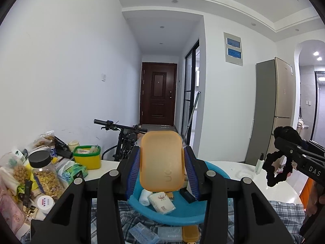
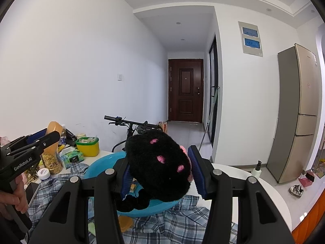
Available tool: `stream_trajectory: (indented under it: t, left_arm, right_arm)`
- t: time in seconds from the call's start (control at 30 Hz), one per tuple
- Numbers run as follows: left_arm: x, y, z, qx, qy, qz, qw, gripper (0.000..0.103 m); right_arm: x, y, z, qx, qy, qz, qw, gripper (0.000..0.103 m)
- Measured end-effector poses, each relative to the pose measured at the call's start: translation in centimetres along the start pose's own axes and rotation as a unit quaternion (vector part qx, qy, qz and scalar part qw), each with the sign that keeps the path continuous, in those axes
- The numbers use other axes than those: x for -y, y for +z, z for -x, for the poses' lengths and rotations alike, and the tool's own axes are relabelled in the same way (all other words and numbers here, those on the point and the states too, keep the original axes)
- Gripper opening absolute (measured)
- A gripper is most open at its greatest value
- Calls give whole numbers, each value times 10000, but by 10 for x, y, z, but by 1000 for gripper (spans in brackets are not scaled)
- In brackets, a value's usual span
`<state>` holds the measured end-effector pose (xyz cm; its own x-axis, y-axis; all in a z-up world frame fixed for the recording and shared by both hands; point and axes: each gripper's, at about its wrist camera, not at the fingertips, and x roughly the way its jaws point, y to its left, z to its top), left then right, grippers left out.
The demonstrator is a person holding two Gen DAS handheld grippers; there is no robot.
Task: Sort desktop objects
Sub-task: 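Carry the soap box and scrunchie up toward the turquoise basin with both grippers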
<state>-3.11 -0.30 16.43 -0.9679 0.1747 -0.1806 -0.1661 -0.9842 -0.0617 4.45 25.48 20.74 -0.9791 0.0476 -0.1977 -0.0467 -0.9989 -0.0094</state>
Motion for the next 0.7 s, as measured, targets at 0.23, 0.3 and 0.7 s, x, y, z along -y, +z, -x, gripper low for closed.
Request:
stream_trajectory:
  t: [0.23,0.3,0.7]
  left_arm:
    - [-9,2,-42,-28,22,-32,10000,45]
    - [-10,1,-55,-56,-2,-71,10000,45]
    - [-23,3,-130,-260,62,110,9996,45]
  right_arm:
    - [7,6,-33,-46,-53,-30,10000,49]
    - [9,8,-44,-72,-95,-33,9999,49]
    - [23,16,-109,-232,-150,-94,9996,49]
